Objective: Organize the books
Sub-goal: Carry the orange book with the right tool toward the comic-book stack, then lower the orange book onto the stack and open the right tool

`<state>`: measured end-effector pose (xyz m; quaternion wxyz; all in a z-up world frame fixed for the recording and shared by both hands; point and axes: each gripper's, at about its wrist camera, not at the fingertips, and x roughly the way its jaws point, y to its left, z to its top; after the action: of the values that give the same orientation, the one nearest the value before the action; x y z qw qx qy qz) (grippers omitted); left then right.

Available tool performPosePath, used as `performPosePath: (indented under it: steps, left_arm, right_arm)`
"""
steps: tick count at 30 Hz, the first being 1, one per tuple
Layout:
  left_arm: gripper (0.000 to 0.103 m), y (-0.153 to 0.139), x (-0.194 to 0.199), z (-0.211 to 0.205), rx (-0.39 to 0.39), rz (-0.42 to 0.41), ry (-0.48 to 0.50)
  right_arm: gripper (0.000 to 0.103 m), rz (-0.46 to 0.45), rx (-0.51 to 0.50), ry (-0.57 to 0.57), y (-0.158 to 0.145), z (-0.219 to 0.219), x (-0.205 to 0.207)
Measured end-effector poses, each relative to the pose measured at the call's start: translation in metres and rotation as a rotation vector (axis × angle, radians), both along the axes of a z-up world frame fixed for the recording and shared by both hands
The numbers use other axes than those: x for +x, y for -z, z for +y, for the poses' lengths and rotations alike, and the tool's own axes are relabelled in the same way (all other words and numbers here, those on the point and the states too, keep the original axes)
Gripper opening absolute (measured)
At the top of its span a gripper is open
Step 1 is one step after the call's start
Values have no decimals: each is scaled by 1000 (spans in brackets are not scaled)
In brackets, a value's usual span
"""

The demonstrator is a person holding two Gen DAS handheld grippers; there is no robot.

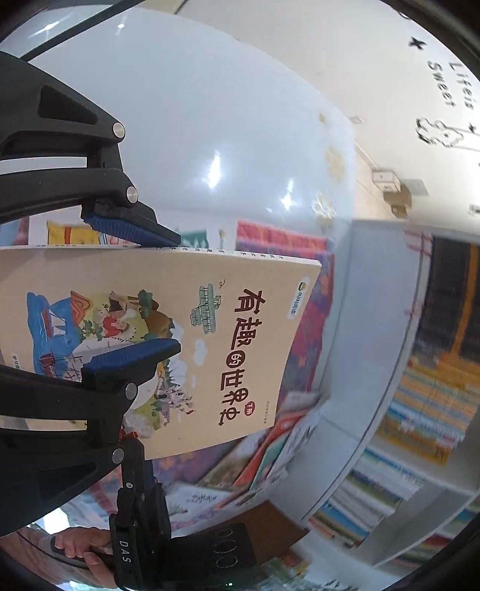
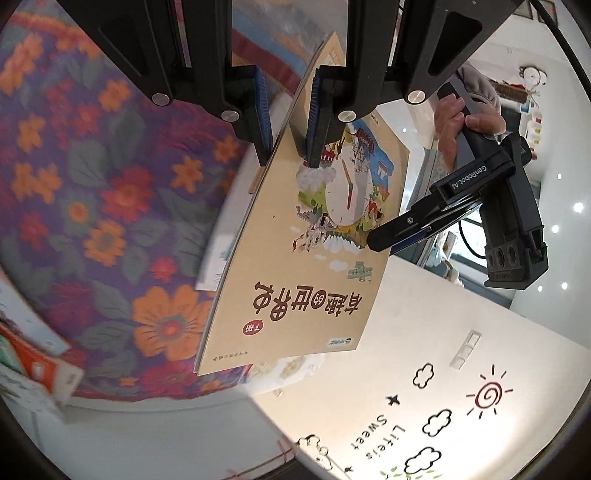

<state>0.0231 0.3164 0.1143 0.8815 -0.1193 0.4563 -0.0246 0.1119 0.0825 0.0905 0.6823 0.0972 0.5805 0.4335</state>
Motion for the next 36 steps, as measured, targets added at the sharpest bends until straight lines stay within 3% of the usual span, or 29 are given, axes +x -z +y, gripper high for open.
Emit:
performPosePath:
  steps: [8, 15, 18, 21, 25, 32, 36]
  left_arm:
    - [46, 48, 12, 25, -61, 74, -36]
    - [46, 70, 17, 26, -59, 119, -34]
    - [46, 67, 16, 23, -171, 84, 34]
    - [46, 55, 15, 9, -23, 55, 22]
    - [46, 49, 11, 13, 33, 55, -25]
    - [47, 74, 3, 45, 20, 121, -150]
    - [47, 84, 4, 49, 12, 152, -154]
  right_arm:
    - [18, 69, -27, -14, 44, 32, 15]
    - [18, 73, -54, -10, 52, 33, 15]
    - [18, 76, -62, -12, 53, 40, 14]
    - [18, 91, -58, -20, 58, 46, 12]
    - [18, 97, -75, -10, 63, 50, 13]
    - [18, 95, -65, 13, 67, 49, 14]
    - [18, 97, -63, 20, 69, 49, 13]
